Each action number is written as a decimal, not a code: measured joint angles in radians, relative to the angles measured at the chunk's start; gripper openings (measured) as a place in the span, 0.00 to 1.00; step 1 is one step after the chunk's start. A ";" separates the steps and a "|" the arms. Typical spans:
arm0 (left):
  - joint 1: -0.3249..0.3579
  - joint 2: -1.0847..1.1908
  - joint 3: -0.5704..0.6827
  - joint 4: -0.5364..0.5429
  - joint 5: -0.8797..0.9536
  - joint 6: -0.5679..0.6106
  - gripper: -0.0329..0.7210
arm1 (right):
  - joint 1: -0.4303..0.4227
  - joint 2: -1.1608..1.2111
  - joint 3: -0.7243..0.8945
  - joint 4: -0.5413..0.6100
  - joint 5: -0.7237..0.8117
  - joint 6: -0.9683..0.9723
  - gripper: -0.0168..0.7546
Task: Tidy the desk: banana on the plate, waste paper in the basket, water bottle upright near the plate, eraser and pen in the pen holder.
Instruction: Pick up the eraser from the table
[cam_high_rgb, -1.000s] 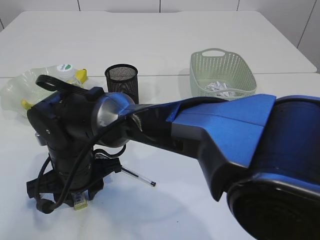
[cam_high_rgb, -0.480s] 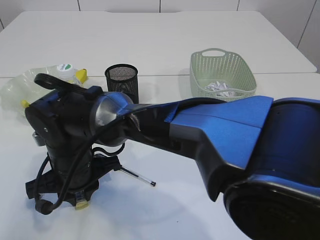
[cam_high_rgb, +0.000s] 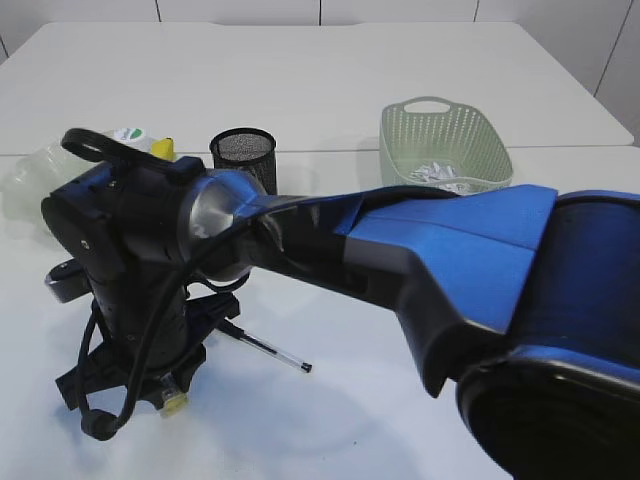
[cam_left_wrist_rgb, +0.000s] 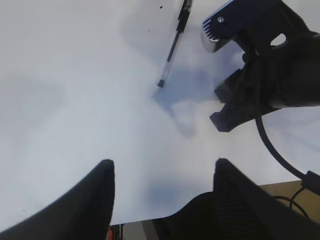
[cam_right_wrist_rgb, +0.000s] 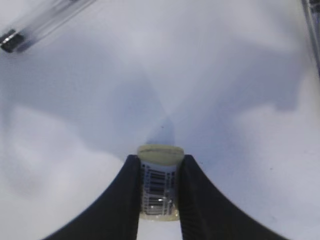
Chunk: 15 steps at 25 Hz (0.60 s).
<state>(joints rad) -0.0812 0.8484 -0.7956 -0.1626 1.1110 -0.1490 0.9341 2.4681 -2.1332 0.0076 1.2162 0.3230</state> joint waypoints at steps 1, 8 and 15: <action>0.000 0.000 0.000 0.000 0.000 0.000 0.63 | 0.000 -0.007 0.000 -0.008 0.001 -0.008 0.21; 0.000 -0.004 0.000 0.000 0.002 0.000 0.63 | 0.000 -0.084 0.000 -0.144 0.003 -0.065 0.21; 0.000 -0.004 0.000 0.000 0.006 0.000 0.63 | -0.043 -0.165 0.000 -0.209 0.009 -0.081 0.21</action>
<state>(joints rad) -0.0812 0.8445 -0.7956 -0.1626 1.1168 -0.1490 0.8916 2.3033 -2.1332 -0.2014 1.2252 0.2415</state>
